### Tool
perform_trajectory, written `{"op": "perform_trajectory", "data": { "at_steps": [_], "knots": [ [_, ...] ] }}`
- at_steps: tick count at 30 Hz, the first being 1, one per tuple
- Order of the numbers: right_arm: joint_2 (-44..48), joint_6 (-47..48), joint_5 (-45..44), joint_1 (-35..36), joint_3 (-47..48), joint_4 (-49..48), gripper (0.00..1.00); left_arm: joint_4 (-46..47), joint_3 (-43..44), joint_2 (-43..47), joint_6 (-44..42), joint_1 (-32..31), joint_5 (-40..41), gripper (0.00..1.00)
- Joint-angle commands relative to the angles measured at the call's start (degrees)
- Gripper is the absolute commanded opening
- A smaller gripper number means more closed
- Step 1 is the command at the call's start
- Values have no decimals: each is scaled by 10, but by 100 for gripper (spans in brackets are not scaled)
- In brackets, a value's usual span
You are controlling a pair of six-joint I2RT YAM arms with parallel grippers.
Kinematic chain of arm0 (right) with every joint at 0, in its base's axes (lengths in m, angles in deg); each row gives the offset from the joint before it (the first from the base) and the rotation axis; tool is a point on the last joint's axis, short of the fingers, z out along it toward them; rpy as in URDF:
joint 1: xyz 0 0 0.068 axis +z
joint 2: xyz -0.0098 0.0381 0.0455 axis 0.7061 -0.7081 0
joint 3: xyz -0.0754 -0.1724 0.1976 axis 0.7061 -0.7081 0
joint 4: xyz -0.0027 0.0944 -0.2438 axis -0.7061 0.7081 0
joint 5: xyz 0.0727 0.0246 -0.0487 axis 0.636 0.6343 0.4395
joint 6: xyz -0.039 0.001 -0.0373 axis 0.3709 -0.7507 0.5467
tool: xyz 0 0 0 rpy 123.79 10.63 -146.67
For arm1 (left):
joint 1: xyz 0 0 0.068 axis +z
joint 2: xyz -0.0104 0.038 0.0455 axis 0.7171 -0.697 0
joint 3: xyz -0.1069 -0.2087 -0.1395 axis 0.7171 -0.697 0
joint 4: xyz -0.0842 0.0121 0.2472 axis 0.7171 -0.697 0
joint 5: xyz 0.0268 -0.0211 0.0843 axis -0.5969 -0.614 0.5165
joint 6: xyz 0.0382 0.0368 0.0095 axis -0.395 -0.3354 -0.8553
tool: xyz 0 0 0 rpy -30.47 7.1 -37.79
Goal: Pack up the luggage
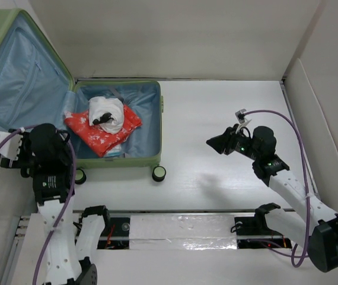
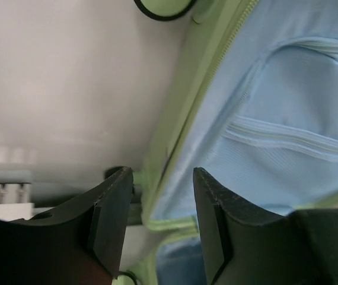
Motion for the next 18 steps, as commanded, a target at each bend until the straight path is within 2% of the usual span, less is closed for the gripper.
{"op": "perform_trajectory", "data": {
  "at_steps": [1,6,11,15,18],
  "knots": [
    [16,16,4,11,7,-21,41,-10,59,-82,-27,-5,128,43],
    [24,22,-10,18,10,-12,43,-23,106,-148,-26,-5,138,45],
    [30,27,-27,24,15,8,43,12,51,-183,-62,-5,196,51],
    [39,27,-42,29,15,12,43,-42,94,-165,2,9,122,46],
    [35,31,-37,29,20,18,43,-68,89,-153,21,14,116,48]
  ]
}}
